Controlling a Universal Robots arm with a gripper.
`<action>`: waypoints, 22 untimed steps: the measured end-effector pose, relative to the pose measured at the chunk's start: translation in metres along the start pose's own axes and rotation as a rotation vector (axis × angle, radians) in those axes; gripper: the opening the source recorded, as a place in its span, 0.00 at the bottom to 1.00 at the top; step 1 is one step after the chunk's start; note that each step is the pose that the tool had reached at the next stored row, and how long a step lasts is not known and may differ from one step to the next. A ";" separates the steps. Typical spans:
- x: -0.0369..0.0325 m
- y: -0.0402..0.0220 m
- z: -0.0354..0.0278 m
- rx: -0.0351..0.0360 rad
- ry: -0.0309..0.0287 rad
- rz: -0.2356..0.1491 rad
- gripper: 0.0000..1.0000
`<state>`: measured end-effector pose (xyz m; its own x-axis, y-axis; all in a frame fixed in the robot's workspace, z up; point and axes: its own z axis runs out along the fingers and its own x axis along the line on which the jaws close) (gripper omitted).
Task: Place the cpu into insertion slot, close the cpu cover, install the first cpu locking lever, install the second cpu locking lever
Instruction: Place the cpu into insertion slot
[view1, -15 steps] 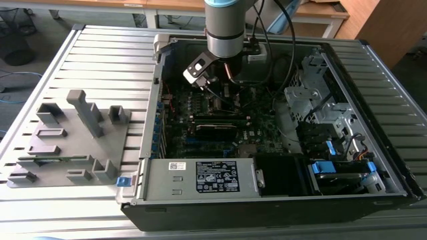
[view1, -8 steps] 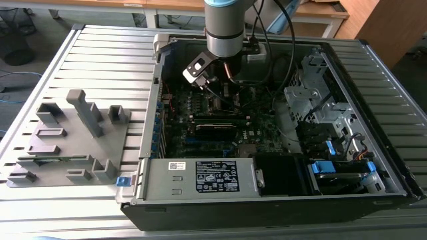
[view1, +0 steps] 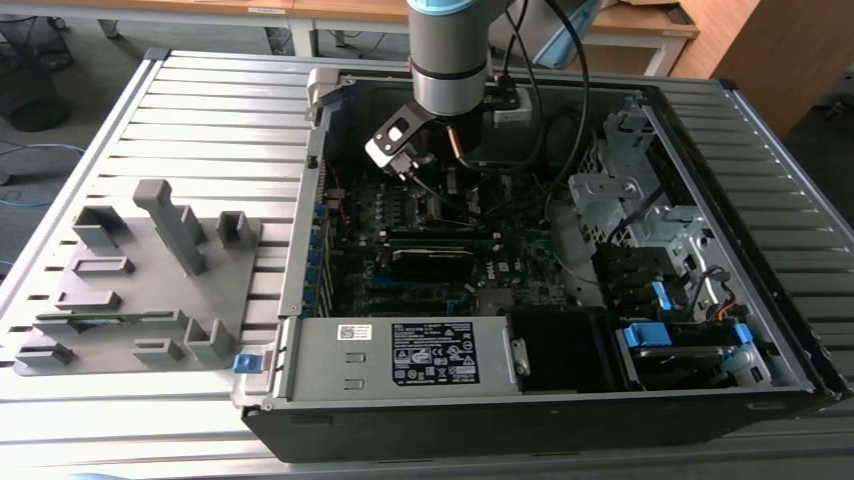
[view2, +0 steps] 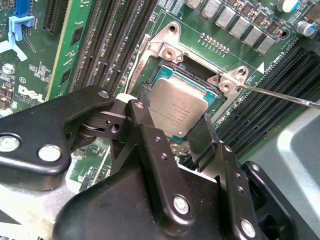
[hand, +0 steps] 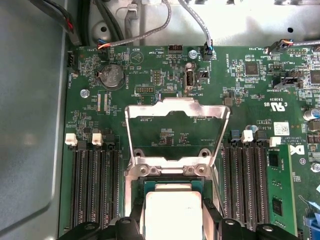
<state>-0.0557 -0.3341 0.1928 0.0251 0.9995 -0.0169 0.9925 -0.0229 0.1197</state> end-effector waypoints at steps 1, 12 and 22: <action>0.0000 -0.0001 0.0001 -0.0001 0.0001 0.000 0.54; 0.0008 -0.0002 0.0003 -0.0001 0.0001 0.000 0.54; 0.0008 -0.0003 0.0010 -0.0001 0.0001 0.000 0.54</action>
<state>-0.0558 -0.3333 0.1917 0.0251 0.9995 -0.0168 0.9925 -0.0230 0.1198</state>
